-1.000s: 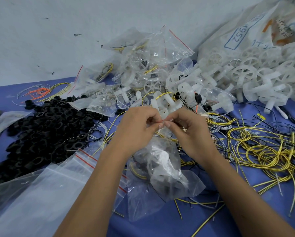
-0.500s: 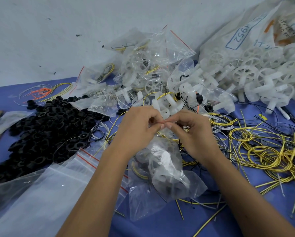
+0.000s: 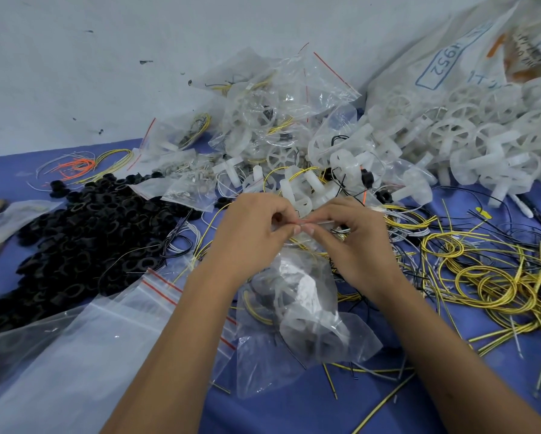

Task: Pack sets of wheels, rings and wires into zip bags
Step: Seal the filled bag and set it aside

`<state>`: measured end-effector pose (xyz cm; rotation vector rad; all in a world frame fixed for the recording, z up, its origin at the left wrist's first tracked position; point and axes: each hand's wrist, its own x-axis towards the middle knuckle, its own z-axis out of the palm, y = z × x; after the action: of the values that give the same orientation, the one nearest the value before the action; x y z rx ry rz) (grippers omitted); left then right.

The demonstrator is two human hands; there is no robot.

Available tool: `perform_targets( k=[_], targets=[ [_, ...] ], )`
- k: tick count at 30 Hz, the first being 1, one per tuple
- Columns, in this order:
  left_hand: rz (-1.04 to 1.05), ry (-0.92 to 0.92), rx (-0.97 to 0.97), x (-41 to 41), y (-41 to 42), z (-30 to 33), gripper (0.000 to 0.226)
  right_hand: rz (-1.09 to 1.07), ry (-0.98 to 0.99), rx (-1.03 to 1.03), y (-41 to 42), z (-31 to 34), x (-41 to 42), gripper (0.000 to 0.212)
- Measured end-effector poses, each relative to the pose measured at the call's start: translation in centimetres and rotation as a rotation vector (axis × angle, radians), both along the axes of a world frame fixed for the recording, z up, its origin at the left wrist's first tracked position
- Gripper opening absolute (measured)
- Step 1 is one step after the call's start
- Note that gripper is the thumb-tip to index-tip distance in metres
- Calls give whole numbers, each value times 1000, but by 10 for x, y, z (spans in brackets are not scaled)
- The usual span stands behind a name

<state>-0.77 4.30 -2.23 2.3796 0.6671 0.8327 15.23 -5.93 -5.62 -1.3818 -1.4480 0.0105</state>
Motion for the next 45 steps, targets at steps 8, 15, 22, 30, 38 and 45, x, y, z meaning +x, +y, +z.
perform_targets(
  k=[8,15,22,30,38,45],
  targets=[
    [-74,25,36,-2,2,-1,14,33,2,-35,1,-2,2,3],
    [-53,27,-11,-3,5,-2,13,20,-48,-48,0,-1,-1,4],
    [-36,66,-12,-10,9,1,10,-13,-85,-68,2,-2,-1,3],
    [-25,29,-35,-8,5,3,6,1,-61,11,0,1,1,4],
    [-23,80,106,-3,-1,6,7,-76,-197,-12,0,1,-2,8],
    [-2,95,-33,-14,10,7,8,-54,-170,-27,-1,2,1,5]
  ],
)
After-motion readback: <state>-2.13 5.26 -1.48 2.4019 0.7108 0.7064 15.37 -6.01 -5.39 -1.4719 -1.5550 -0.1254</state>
